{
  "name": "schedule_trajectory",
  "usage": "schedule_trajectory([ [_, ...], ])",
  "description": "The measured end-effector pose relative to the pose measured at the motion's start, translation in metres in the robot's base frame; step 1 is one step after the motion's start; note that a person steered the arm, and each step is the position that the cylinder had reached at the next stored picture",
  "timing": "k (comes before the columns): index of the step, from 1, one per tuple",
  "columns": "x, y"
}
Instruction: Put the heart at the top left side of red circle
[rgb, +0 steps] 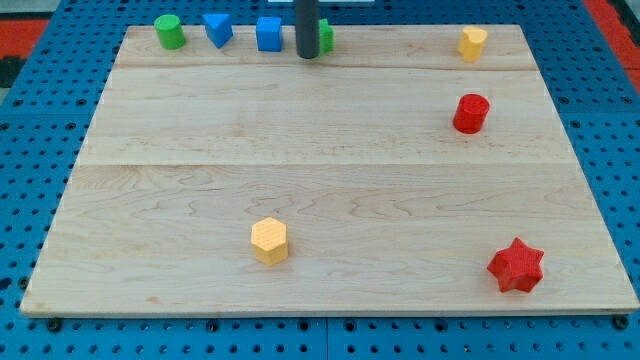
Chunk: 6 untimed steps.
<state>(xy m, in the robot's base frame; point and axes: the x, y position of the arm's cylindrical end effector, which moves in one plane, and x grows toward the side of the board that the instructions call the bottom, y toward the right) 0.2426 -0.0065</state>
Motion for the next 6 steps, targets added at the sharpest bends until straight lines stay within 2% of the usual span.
schedule_trajectory([
  [1,0.005,0.023],
  [2,0.012,0.073],
  [3,-0.022,0.151],
  [4,-0.051,0.185],
  [5,-0.049,0.211],
  [6,-0.028,0.238],
])
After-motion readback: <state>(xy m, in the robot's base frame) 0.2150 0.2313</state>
